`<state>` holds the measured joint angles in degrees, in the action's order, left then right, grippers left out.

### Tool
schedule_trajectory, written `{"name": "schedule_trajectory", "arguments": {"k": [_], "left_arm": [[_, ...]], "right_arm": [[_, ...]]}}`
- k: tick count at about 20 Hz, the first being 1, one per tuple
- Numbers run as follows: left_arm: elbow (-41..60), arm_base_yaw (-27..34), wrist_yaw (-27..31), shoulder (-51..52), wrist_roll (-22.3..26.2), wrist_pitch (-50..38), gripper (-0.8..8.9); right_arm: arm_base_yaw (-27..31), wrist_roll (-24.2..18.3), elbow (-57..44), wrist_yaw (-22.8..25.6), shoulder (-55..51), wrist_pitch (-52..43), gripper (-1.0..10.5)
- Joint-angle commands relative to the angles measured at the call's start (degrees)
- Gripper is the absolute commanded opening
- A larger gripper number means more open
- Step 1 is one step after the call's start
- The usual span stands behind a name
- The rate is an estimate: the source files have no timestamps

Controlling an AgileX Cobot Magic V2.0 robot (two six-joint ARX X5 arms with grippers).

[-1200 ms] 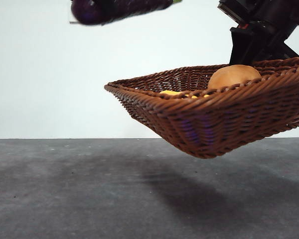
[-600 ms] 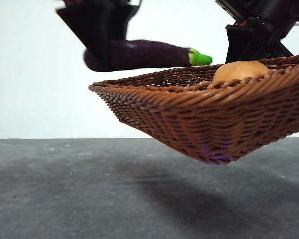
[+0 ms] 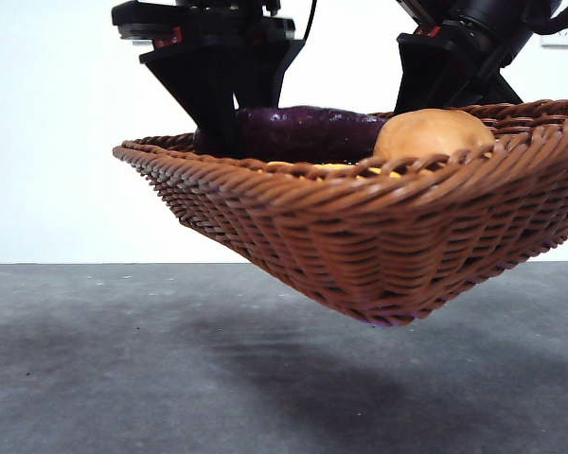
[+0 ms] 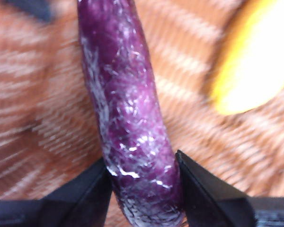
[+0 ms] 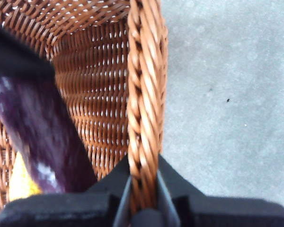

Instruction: Help me put the vegetables on the table into the basket

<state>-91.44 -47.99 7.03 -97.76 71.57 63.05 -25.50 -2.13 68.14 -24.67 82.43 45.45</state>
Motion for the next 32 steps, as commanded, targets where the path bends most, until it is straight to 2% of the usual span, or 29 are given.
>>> {"name": "schedule_trajectory", "arguments": {"k": [1,2,3,8,10,11,13,15,16,17,20,22,23,24,26,28,30,32], "left_arm": [[0.2,1.1,-5.1,-0.9,-4.5,0.1,1.18],[0.2,1.1,-5.6,-0.9,-5.2,-0.1,3.02],[0.2,1.1,-5.6,-0.9,-5.9,-0.3,4.21],[0.1,1.4,-3.9,-0.8,-10.6,-1.7,4.17],[-1.1,1.9,1.4,-0.2,-16.4,-1.7,4.17],[-2.8,2.3,2.0,0.3,-19.8,-1.2,4.17],[-7.7,3.7,-0.5,1.5,-25.6,0.1,4.16],[-13.6,4.9,-5.9,1.7,-26.4,5.3,4.16],[-15.9,5.0,-7.1,1.7,-26.4,7.4,4.15],[-17.6,5.7,-6.9,2.0,-28.6,8.1,4.13],[-23.5,9.3,-7.0,2.2,-41.7,10.5,4.04],[-25.5,14.6,-7.1,3.4,-54.1,10.7,4.04],[-25.5,17.6,-7.5,4.4,-57.4,11.1,4.02],[-25.5,20.5,-7.5,5.5,-59.7,12.3,3.42],[-25.5,26.1,-9.9,8.7,-62.4,12.5,-0.16],[-25.5,30.6,-13.5,12.2,-62.3,12.4,-0.08],[-25.5,35.3,-13.8,15.6,-62.4,12.4,-0.08],[-25.3,39.3,-19.0,19.5,-63.1,12.4,-0.08]], "right_arm": [[-0.1,0.4,0.0,-0.9,0.2,-0.5,-0.1],[-0.1,0.4,0.0,-0.9,0.2,-0.5,-0.1],[-0.1,0.4,0.0,-0.9,0.2,-0.6,-0.1],[-0.1,0.4,0.0,-0.9,0.2,-0.7,-0.1],[0.0,0.7,0.0,-0.9,0.2,-1.8,-0.1],[0.1,1.3,0.0,-0.8,0.2,-2.4,-0.1],[0.1,1.9,0.0,-0.8,0.2,-2.6,-0.1],[0.1,2.1,0.0,-0.8,0.2,-2.6,-0.1],[0.1,2.4,0.0,-0.8,0.2,-2.6,-0.1],[0.1,2.8,0.0,-0.4,0.2,-2.6,-0.1],[0.1,5.0,0.0,-0.4,0.2,-4.1,-0.1],[0.1,6.8,0.0,-0.4,0.2,-5.4,-0.1],[0.1,7.6,0.0,-0.4,0.2,-5.9,-0.1],[0.1,8.2,0.0,-0.4,0.2,-6.3,-0.1],[0.4,8.7,0.0,-0.4,0.2,-6.5,-0.1],[1.1,9.8,0.0,0.2,0.2,-7.5,-0.1],[3.3,12.0,0.0,-0.1,0.2,-9.5,-0.1],[7.3,12.7,0.0,-0.2,0.2,-9.9,-0.1]]}}
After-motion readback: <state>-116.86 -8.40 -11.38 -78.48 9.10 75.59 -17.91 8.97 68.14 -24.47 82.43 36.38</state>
